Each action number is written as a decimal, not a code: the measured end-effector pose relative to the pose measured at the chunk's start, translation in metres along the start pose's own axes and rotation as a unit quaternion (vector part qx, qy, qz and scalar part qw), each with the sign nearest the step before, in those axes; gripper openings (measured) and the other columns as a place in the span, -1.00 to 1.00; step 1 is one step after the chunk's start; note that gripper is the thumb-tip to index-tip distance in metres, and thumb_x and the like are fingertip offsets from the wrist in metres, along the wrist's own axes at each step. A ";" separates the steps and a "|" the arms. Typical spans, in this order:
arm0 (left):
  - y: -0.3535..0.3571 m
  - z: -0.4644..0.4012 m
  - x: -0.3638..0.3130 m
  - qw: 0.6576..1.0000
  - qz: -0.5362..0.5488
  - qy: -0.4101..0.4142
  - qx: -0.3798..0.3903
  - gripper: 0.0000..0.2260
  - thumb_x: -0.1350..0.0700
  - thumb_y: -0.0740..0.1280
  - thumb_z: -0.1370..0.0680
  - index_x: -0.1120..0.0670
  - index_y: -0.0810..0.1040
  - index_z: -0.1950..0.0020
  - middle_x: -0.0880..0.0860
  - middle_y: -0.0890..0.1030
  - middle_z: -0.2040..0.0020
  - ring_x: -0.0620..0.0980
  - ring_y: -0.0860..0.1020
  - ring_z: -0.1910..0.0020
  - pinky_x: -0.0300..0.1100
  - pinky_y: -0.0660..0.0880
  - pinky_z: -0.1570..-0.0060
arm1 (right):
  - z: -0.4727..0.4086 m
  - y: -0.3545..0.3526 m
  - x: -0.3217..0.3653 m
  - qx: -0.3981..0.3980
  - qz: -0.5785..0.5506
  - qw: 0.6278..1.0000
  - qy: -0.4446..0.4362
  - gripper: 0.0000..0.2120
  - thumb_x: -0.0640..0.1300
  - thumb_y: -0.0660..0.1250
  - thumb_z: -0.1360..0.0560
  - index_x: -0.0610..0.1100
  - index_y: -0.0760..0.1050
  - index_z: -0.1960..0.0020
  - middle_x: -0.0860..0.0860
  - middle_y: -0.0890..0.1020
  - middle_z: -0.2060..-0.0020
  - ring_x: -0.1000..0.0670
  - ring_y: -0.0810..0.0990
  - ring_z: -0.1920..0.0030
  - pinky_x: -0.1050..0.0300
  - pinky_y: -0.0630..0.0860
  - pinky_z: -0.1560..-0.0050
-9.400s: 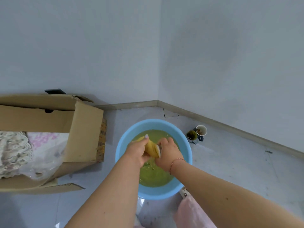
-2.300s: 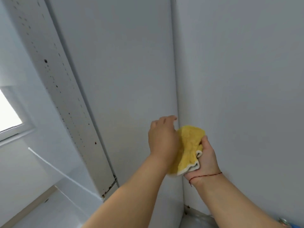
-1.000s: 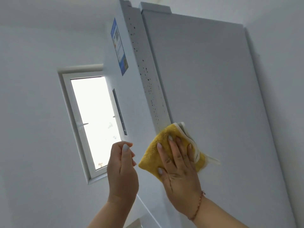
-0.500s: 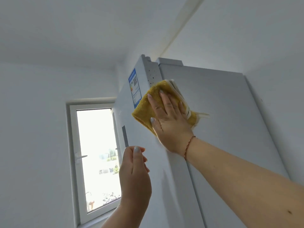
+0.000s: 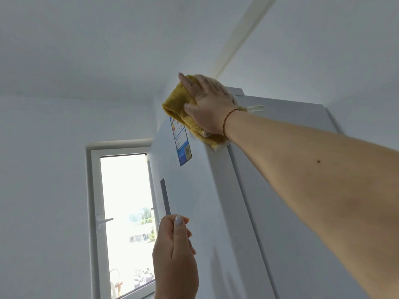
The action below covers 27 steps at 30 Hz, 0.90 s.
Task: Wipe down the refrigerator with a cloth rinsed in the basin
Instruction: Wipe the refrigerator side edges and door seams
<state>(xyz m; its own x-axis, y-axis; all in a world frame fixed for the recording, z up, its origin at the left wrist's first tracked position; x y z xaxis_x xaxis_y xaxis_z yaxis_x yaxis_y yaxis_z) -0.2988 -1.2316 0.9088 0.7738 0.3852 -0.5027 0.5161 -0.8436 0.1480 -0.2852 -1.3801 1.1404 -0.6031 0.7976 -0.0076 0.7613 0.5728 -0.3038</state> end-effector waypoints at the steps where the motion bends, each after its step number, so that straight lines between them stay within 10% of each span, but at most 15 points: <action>1: -0.001 0.000 0.003 1.000 -0.002 0.000 0.000 -0.70 -0.11 0.07 -0.47 0.04 0.49 0.16 -0.05 0.49 0.42 -0.10 0.41 0.53 -0.04 0.34 0.42 | 0.000 0.003 0.000 -0.010 -0.005 1.000 -0.001 -0.42 0.07 0.00 -0.59 0.20 -0.19 -0.53 0.02 -0.09 -0.55 -0.01 -0.13 -0.54 -0.02 -0.22 -0.48; 14: -0.007 0.015 0.022 0.999 -0.002 -0.040 -0.001 -0.76 -0.03 0.16 -0.51 0.11 0.48 0.17 -0.06 0.48 0.45 -0.09 0.37 0.59 -0.12 0.31 0.45 | 0.084 0.039 0.012 -0.123 -0.051 0.990 -0.038 -0.47 -0.10 0.12 -0.58 -0.01 0.11 -0.53 -0.08 0.06 -0.54 -0.06 -0.04 -0.54 0.19 -0.23 -0.46; 20: -0.004 0.030 0.025 0.999 0.006 -0.050 -0.014 -0.78 0.10 0.19 -0.61 0.14 0.48 0.18 -0.02 0.44 0.47 -0.06 0.36 0.62 -0.18 0.27 0.48 | 0.151 0.068 0.009 -0.168 -0.068 0.983 -0.035 -0.45 -0.04 0.12 -0.50 -0.05 0.25 -0.48 -0.12 0.24 -0.49 -0.12 0.14 -0.50 -0.01 0.00 -0.46; 27: -0.011 0.067 0.031 0.995 -0.013 -0.094 0.012 -0.76 0.17 0.08 -0.65 0.13 0.47 0.13 0.14 0.46 0.34 0.03 0.39 0.51 -0.09 0.32 0.46 | 0.231 0.092 0.010 -0.136 -0.084 0.987 -0.022 -0.32 -0.03 0.20 -0.50 -0.16 0.04 -0.54 -0.06 0.09 -0.53 -0.04 0.02 -0.54 -0.02 0.07 -0.51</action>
<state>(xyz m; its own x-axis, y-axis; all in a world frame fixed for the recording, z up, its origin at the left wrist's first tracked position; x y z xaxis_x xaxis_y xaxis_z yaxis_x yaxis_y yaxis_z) -0.3052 -1.2357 0.8347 0.6766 0.3326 -0.6569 0.5247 -0.8437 0.1132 -0.2762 -1.3634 0.8929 -0.7311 0.6819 -0.0231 0.6822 0.7302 -0.0370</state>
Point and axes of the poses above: each hand's wrist, its own z-axis away from the middle knuckle, its own y-axis out of the palm, x = y × z, the point moved 1 cm from there along -z, towards the middle knuckle
